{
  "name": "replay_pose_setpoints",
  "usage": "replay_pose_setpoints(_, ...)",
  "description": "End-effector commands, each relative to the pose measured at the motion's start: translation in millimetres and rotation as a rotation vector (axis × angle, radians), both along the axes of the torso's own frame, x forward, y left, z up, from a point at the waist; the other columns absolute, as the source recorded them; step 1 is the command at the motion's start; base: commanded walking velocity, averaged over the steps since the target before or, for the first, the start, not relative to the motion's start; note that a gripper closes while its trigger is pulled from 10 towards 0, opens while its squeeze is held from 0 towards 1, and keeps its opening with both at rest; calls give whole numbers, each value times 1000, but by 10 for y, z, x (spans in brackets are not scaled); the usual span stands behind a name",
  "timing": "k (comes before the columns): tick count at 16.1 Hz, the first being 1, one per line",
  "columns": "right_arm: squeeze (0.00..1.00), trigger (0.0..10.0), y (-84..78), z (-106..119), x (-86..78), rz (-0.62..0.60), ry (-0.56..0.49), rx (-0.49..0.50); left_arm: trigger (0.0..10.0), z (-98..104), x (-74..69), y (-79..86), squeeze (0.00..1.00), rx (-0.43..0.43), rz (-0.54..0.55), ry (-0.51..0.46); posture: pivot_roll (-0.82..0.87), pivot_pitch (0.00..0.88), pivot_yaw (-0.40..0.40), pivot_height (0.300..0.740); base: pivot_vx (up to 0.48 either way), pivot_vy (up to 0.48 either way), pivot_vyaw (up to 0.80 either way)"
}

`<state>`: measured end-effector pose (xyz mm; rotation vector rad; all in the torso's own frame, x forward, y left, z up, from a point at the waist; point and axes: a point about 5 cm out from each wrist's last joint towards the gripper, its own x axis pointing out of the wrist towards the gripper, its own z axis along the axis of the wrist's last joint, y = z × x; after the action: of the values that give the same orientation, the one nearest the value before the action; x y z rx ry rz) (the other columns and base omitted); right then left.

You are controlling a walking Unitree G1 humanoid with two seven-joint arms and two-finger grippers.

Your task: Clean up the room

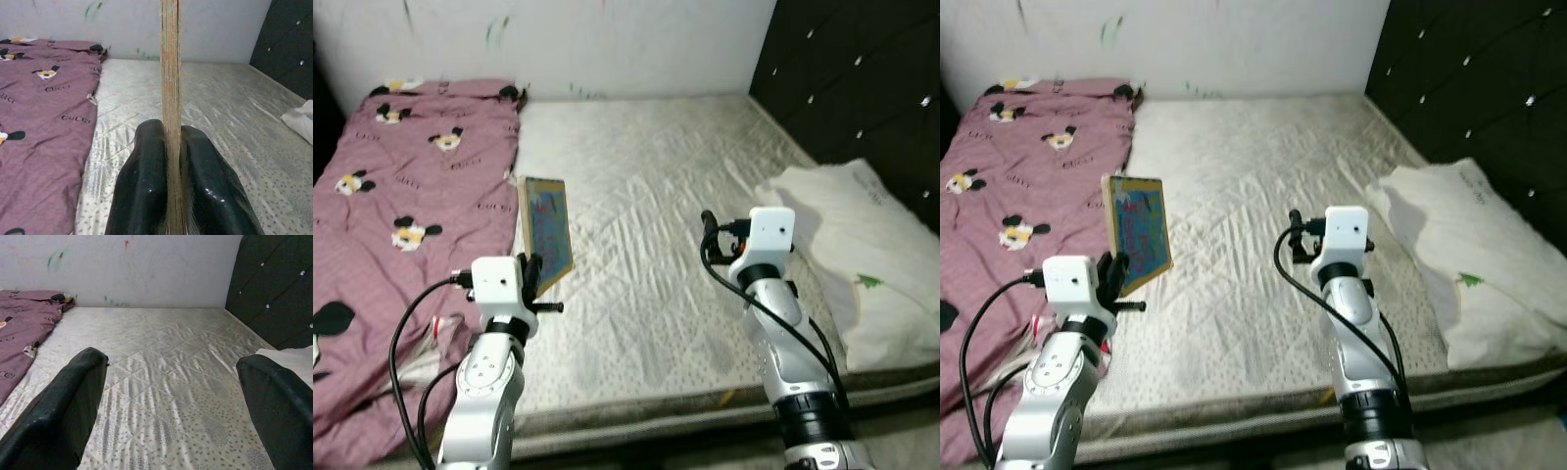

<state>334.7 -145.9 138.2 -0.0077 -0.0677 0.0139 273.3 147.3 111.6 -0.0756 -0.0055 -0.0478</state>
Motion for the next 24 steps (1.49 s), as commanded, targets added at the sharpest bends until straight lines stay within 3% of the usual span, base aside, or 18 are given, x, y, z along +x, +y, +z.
replay_pose_setpoints(1,0,10000,-4,34,15,0,-15,-3,10000,101,11,-14,0,3,0,-54,17,50,-22,740,0,0,0)
replay_pose_setpoints(18,0,10000,1,9,17,6,-10,-23,10000,97,34,-58,0,-8,-8,-50,10,53,-23,740,0,-257,0)
replay_pose_setpoints(24,0,10000,-4,-3,8,5,-9,-18,10000,144,72,-12,0,-16,18,-60,7,51,-22,740,0,0,0)
